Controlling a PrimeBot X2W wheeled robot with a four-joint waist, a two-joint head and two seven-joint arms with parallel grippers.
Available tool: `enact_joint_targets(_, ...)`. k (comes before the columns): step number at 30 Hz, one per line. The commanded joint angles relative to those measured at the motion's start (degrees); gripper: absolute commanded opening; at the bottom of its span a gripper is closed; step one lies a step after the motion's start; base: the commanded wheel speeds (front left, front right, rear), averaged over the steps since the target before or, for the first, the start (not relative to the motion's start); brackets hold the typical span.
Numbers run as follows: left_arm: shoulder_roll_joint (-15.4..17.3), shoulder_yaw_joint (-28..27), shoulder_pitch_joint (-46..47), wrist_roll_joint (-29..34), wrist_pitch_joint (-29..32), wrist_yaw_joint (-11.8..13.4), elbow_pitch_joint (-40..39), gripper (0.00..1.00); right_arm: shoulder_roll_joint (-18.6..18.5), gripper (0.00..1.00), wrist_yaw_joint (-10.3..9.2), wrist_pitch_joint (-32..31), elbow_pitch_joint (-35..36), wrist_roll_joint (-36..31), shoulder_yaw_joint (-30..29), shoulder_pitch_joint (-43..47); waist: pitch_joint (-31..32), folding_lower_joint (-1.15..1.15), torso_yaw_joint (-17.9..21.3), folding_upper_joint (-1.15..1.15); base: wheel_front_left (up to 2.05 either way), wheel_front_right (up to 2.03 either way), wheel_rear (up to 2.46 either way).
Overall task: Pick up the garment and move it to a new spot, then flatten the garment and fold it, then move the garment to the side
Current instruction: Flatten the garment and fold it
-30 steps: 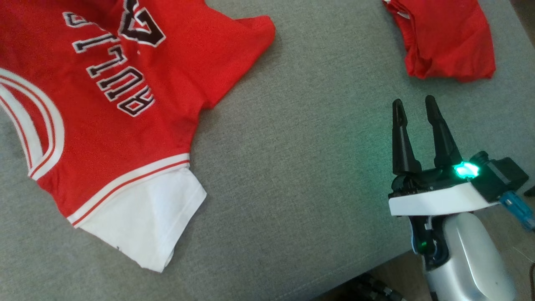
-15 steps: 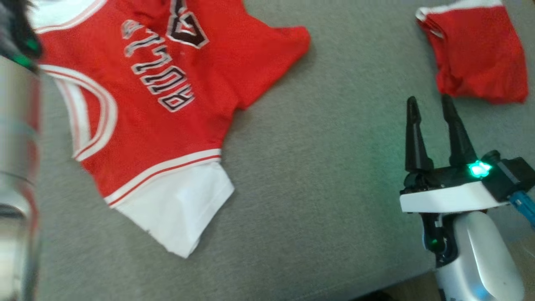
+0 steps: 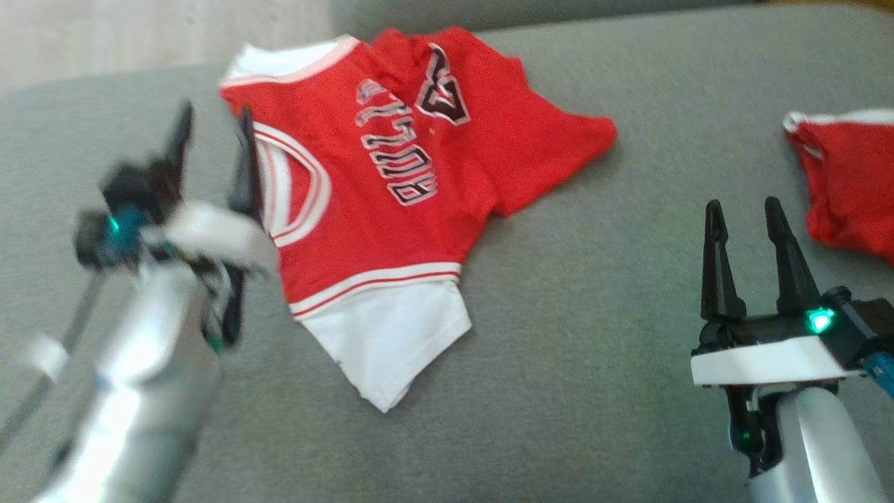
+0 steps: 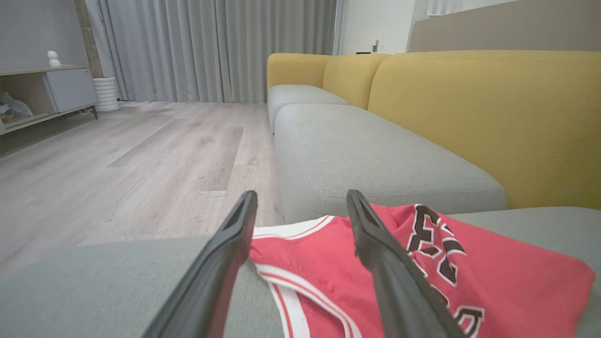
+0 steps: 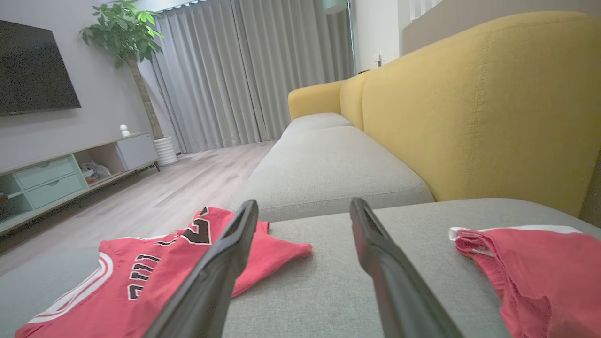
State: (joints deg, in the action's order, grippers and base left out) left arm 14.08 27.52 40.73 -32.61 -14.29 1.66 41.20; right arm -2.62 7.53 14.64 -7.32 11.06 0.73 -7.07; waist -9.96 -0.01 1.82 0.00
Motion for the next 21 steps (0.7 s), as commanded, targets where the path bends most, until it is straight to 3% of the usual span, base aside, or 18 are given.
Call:
enact_joint_targets(1, 2.0, -1.4, -1.0, 0.5, -0.6, 1.3, -4.1, 1.0, -0.3, 1.0, -0.04, 0.4, 1.7, -0.3, 1.0, 0.0, 2.9, 0.01, -2.7, 0.0, 0.0, 0.0, 0.0)
enact_joint_targets(6, 0.6, -1.0, -12.4, 0.5, -0.7, 5.7, -12.9, 1.0, -0.3, 1.0, -0.04, 0.4, 1.6, -0.4, 1.1, 1.5, 4.6, 0.01, -4.1, 0.0, 0.0, 0.0, 0.0)
enact_joint_targets(10, -0.1, 0.8, -19.2, 1.1, -0.5, 7.9, -16.0, 1.0, -0.3, 1.0, -0.04, 0.4, 1.5, 0.1, 1.5, 2.2, 4.9, 0.01, -4.7, 0.0, 0.0, 0.0, 0.0)
enact_joint_targets(21, -1.7, 1.0, -22.0, -0.5, 0.5, 9.7, -16.0, 1.0, -0.3, 1.0, -0.04, 0.4, 1.4, 0.7, 3.2, 1.7, 3.4, 0.01, -3.6, 0.0, 0.0, 0.0, 0.0)
